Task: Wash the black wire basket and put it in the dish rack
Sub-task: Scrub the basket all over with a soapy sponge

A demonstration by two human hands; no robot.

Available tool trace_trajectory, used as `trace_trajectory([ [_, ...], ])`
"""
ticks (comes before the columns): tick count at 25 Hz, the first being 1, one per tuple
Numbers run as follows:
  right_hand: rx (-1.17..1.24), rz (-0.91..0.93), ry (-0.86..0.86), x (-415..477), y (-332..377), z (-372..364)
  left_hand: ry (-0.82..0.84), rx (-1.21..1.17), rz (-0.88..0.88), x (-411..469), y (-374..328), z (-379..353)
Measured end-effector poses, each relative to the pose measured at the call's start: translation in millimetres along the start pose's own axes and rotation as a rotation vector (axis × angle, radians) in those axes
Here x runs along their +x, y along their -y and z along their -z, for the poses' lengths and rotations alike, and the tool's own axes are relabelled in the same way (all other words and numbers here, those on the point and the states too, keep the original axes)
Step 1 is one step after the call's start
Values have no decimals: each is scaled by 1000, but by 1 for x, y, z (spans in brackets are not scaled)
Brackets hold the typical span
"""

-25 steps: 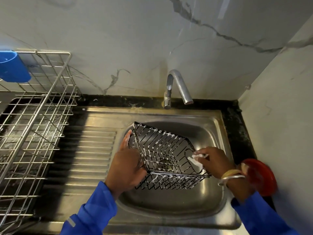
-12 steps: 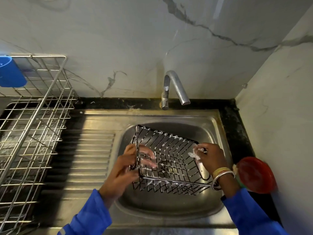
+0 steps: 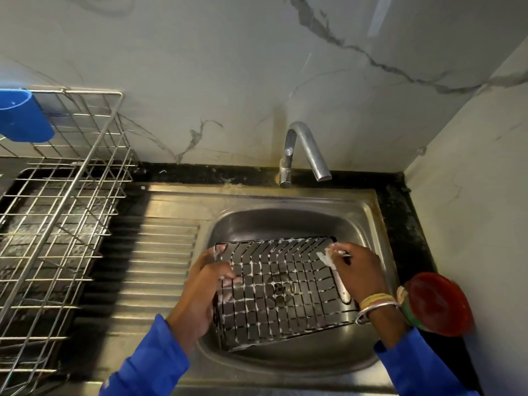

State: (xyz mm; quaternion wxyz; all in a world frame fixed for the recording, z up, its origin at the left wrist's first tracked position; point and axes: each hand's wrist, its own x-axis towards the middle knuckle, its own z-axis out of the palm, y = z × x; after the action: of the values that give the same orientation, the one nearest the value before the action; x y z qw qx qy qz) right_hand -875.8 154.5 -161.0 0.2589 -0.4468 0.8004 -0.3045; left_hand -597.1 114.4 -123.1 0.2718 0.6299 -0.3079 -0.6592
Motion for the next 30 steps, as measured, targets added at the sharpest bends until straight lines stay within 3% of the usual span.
trace_trajectory([
  [4,-261,215,105,1,-10,3,0,63,-63,-3,-7,-5],
  [7,-372,243,20,9,-10,17,21,75,-54,-10,-15,-14],
  [11,-575,410,-96,15,-5,23,38,61,-60,-13,-13,-20],
  [15,-693,234,29,24,10,22,68,88,-47,-17,-4,-30],
  [19,-416,359,186,9,33,-1,50,88,-46,-21,1,-39],
  [24,-393,138,-41,13,32,21,26,86,-89,-20,-2,-31],
  [28,-62,108,156,-22,75,-13,35,85,-73,-23,4,-38],
  [30,76,128,126,-37,87,-24,46,73,-59,-23,5,-42],
])
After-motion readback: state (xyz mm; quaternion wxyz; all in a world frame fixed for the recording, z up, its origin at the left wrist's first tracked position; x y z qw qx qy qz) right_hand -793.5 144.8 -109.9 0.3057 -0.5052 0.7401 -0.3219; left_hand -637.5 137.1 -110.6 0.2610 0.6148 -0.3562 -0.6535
